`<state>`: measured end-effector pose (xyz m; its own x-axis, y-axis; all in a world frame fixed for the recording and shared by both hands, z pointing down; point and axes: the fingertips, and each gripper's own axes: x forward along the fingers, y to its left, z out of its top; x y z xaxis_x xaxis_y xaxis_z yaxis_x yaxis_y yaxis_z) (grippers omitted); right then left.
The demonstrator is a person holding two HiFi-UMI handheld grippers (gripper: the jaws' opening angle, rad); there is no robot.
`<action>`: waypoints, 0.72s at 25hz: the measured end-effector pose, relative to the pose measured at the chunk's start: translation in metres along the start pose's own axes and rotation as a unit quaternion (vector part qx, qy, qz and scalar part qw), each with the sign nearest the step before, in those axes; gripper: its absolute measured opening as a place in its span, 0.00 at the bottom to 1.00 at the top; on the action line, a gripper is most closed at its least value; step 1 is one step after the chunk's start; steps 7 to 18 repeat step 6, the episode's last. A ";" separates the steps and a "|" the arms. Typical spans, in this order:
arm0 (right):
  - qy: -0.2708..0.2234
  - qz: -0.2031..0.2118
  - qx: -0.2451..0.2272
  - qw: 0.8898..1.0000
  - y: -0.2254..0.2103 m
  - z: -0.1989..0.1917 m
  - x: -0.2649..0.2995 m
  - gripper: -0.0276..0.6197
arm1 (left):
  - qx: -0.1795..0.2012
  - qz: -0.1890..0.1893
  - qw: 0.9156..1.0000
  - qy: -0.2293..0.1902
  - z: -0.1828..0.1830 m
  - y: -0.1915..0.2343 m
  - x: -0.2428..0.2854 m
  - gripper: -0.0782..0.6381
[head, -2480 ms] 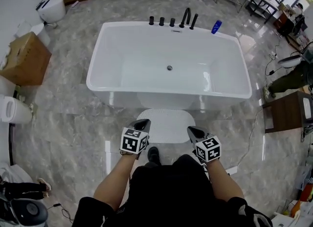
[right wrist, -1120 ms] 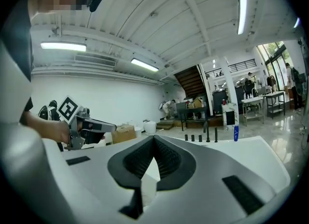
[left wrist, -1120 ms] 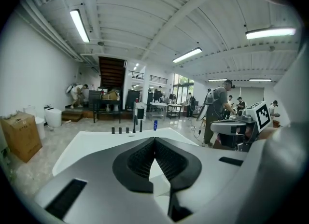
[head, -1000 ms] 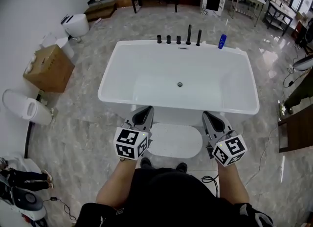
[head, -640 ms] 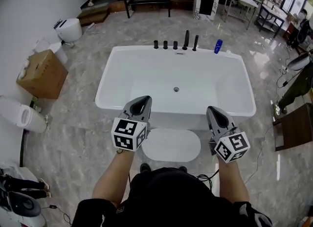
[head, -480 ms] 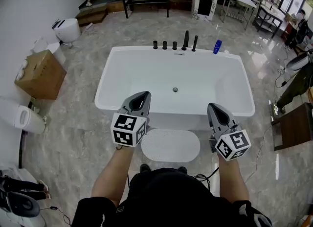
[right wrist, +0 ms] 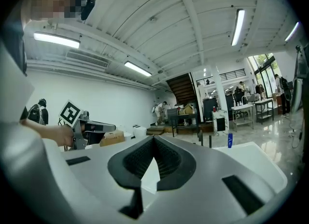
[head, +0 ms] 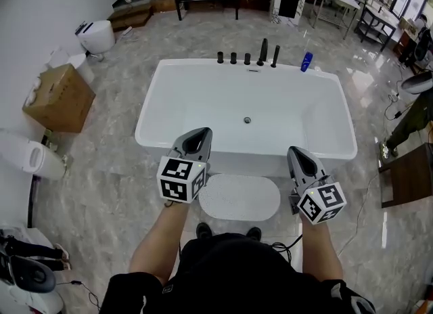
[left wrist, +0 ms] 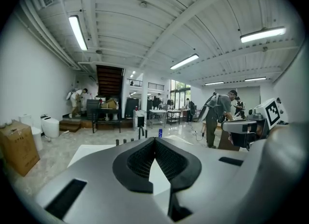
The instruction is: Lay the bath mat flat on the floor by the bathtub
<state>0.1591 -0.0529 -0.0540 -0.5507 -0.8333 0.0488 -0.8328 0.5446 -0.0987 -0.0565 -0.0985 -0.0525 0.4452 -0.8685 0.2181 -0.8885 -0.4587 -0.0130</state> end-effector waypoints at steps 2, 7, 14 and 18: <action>0.007 0.000 0.007 1.000 -0.001 -0.006 -0.001 0.06 | -0.004 0.001 1.000 0.004 -0.004 -0.002 -0.001 0.12; 0.015 0.000 0.012 1.000 -0.009 -0.014 -0.008 0.06 | -0.005 0.003 1.000 0.010 -0.013 -0.011 0.000 0.12; 0.015 0.000 0.012 1.000 -0.009 -0.014 -0.008 0.06 | -0.005 0.003 1.000 0.010 -0.013 -0.011 0.000 0.12; 0.015 0.000 0.012 1.000 -0.009 -0.014 -0.008 0.06 | -0.005 0.003 1.000 0.010 -0.013 -0.011 0.000 0.12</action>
